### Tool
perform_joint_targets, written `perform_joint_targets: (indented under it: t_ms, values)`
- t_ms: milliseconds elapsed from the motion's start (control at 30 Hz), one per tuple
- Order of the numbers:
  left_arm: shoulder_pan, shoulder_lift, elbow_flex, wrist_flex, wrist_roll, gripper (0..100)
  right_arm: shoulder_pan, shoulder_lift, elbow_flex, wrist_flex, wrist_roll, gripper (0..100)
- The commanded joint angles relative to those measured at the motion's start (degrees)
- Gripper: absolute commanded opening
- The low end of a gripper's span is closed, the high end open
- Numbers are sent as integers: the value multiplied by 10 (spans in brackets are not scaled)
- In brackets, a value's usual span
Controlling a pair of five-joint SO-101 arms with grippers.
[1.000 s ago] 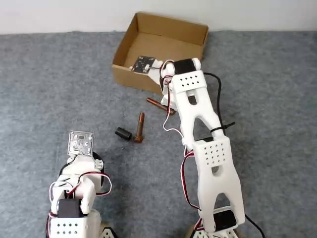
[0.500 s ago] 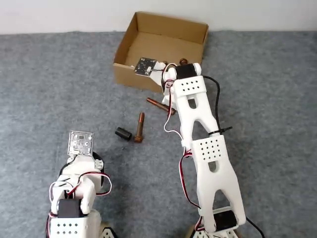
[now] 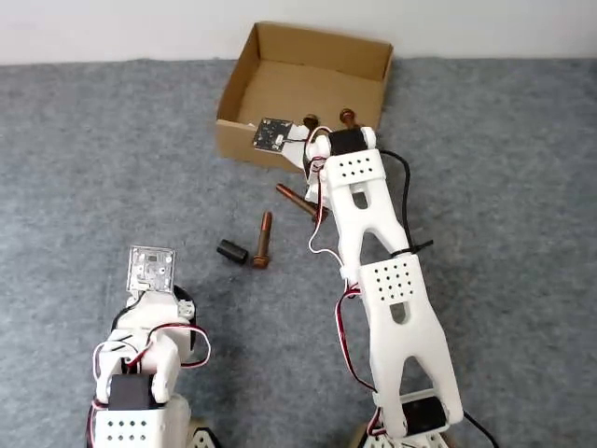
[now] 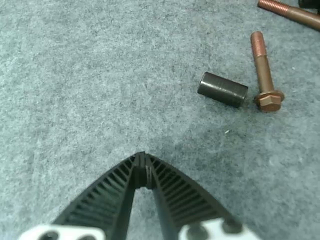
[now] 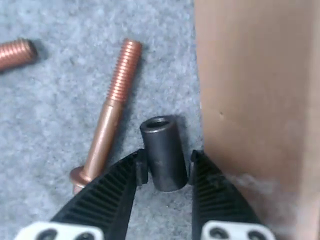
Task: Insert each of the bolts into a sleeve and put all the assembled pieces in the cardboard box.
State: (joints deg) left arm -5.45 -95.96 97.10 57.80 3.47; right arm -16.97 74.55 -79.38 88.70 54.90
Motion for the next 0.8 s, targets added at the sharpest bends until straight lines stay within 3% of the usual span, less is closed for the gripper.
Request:
perform_joint_targets:
  t_ms: [0, 267, 767]
  values:
    - [-2, -1, -3, 8, 15, 5, -2, -1, -15, 22, 39, 27]
    - [-2, -1, -3, 8, 15, 5, -9, -40, -15, 102, 42, 9]
    - [-2, -1, -3, 8, 14, 5, -14, -155, 21, 143, -174, 9]
